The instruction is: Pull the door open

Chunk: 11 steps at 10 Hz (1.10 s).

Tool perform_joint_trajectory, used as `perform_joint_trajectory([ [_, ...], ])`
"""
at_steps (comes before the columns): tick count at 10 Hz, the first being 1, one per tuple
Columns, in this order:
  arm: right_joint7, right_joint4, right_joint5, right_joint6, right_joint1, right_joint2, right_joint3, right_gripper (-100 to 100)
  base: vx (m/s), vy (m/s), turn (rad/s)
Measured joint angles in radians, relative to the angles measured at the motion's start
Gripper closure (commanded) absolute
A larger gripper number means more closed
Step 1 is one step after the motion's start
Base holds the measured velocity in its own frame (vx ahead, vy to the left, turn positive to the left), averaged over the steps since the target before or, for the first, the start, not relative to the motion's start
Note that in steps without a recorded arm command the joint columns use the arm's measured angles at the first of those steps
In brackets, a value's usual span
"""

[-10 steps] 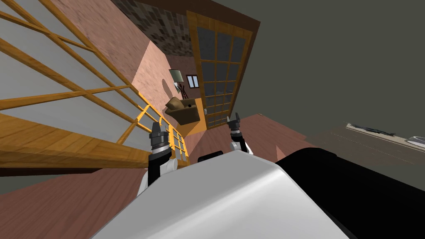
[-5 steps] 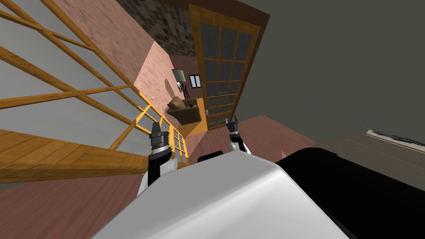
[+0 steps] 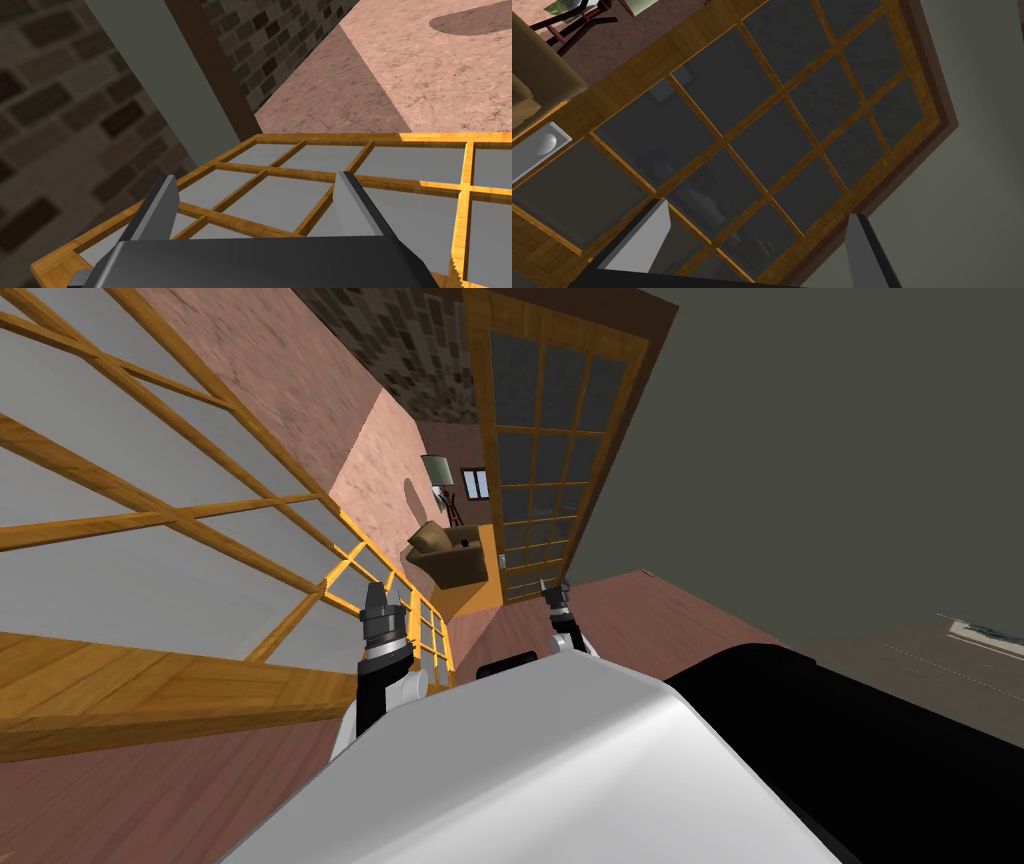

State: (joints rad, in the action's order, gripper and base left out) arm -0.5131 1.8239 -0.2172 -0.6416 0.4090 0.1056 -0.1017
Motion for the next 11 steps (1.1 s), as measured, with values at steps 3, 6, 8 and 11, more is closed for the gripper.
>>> perform_joint_trajectory([
  [3,-0.077,-0.075,-0.032,-0.017,-0.018,0.012,-0.006,-100,0.107,-0.020,0.082],
  [6,-0.147,-0.133,-0.062,-0.025,-0.029,0.019,-0.017,-100,0.088,-0.009,0.065],
  [8,-0.173,-0.169,-0.071,-0.035,-0.040,0.017,-0.023,-100,0.063,-0.012,0.079],
  [11,-0.246,-0.250,-0.100,-0.060,-0.058,0.027,-0.032,-100,0.102,-0.007,0.080],
])
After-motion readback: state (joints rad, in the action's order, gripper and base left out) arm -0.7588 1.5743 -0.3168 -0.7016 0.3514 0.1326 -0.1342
